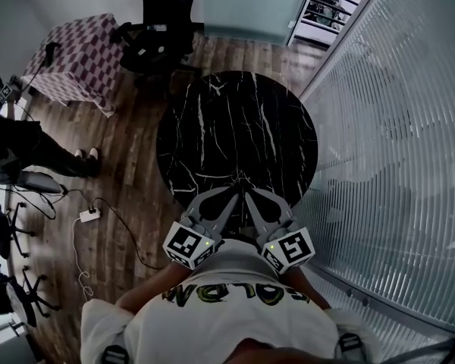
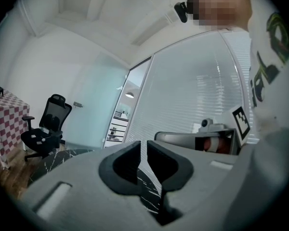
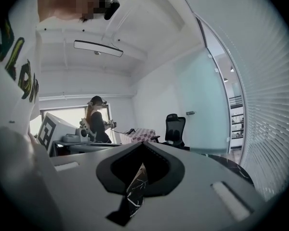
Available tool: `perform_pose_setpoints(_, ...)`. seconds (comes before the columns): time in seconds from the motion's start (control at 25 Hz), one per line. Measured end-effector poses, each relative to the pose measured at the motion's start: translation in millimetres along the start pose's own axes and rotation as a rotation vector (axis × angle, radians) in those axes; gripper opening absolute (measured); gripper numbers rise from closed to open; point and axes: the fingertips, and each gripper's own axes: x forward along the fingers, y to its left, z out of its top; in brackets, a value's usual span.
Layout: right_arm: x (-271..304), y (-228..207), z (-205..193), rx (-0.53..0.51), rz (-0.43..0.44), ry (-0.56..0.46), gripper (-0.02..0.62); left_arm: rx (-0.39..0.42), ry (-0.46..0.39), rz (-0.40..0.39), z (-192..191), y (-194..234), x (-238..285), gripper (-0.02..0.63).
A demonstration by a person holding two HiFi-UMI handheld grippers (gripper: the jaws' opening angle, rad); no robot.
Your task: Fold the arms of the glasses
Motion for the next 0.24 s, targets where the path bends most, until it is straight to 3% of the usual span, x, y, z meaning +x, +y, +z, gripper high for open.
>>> perform_pose_setpoints(0.24, 0.1, -2.9, 3.7, -0.012, -0.003, 0.004, 0.002, -0.002, -0.002, 0.008, 2.3, -0.1, 1.6, 0.043)
